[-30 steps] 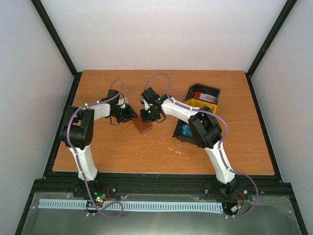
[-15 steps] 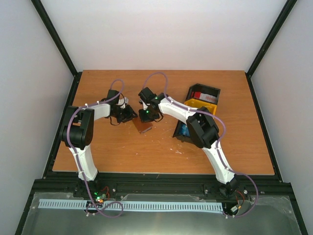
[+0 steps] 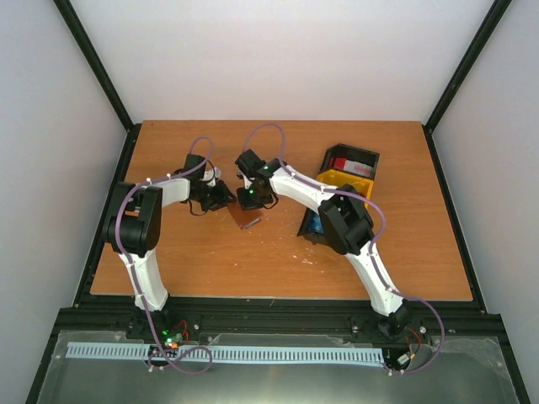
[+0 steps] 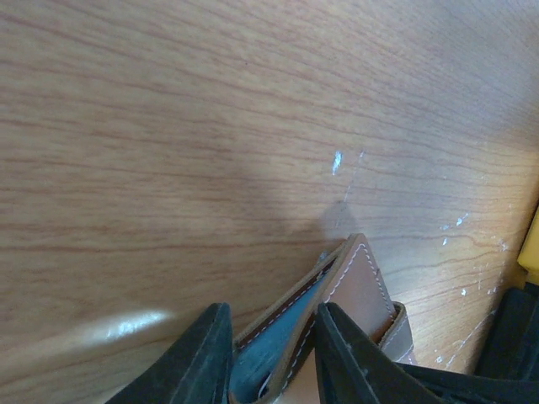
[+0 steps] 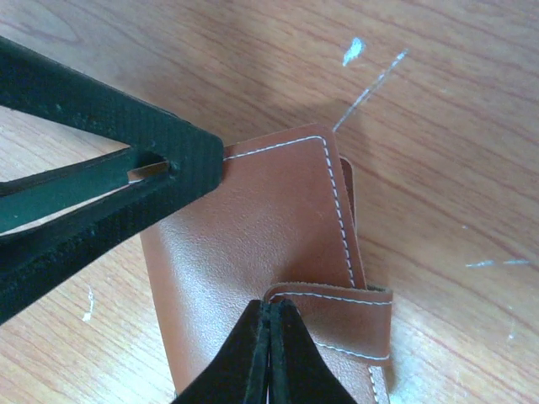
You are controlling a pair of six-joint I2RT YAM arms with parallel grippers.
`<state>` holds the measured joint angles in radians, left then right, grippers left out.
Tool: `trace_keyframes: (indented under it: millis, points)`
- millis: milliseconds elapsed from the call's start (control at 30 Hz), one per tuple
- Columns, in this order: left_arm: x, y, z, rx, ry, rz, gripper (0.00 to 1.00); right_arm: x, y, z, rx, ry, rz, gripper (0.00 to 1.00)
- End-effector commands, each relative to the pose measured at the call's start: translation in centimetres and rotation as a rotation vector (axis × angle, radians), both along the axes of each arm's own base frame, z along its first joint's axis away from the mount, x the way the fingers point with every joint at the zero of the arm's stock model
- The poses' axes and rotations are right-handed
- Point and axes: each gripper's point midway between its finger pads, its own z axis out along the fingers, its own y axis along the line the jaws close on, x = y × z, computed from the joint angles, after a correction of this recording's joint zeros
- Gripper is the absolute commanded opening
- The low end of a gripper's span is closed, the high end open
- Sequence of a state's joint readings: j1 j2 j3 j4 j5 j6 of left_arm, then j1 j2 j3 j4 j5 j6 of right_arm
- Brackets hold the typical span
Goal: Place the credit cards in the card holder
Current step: Close the card holder at the center of the board.
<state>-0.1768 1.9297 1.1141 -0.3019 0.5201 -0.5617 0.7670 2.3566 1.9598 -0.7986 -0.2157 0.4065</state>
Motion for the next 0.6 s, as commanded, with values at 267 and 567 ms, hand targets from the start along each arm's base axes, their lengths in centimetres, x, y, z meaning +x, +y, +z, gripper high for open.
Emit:
trace_keyframes:
  millis: [267, 567]
  points:
    - [-4.7, 0.6, -5.9, 0.084, 0.212, 0.005, 0.26, -5.1, -4.0, -12.2, -0.373, 0.125, 0.062, 0.03]
    - [-2.3, 1.0, -2.0, 0.113, 0.117, 0.009, 0.32, -0.2, -0.4, -0.4, -0.102, -0.034, -0.011, 0.04]
